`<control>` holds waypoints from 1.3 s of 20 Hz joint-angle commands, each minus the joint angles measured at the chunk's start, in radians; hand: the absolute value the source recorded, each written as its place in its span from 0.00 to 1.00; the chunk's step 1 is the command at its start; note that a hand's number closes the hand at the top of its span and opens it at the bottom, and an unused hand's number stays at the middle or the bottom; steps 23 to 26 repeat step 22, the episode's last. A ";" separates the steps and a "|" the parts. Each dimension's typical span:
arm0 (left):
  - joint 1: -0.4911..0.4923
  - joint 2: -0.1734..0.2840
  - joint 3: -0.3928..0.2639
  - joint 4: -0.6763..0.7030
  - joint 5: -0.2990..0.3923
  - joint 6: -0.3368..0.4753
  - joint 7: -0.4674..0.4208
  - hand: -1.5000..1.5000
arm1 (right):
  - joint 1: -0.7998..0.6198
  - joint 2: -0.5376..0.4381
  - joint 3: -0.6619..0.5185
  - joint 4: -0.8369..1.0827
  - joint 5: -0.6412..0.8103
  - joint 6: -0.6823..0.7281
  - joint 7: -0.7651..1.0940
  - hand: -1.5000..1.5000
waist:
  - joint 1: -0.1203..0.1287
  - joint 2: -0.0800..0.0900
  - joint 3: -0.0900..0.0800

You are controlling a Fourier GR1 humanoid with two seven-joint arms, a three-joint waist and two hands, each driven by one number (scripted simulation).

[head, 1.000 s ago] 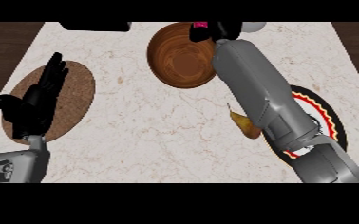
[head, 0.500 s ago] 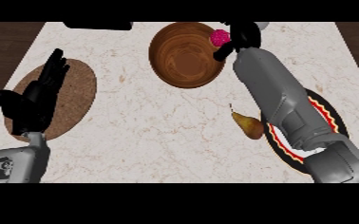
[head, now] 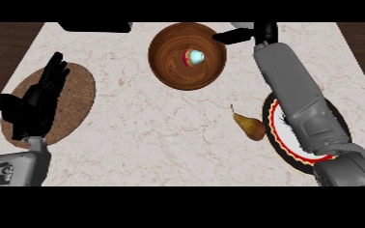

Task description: Pick the cupcake from the plate and place it in the bowl

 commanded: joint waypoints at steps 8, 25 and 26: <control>-0.001 -0.009 0.024 0.042 -0.001 0.003 -0.028 0.50 | 0.199 -0.155 -0.183 -0.104 -0.241 0.275 -0.203 0.00 | -0.036 -0.013 -0.003; 0.005 -0.045 0.004 -0.022 -0.046 0.035 0.025 0.50 | 0.490 -0.242 -0.222 -0.419 -0.452 0.598 -0.190 0.00 | -0.040 -0.019 -0.004; 0.005 -0.045 0.004 -0.022 -0.046 0.035 0.025 0.50 | 0.490 -0.242 -0.222 -0.419 -0.452 0.598 -0.190 0.00 | -0.040 -0.019 -0.004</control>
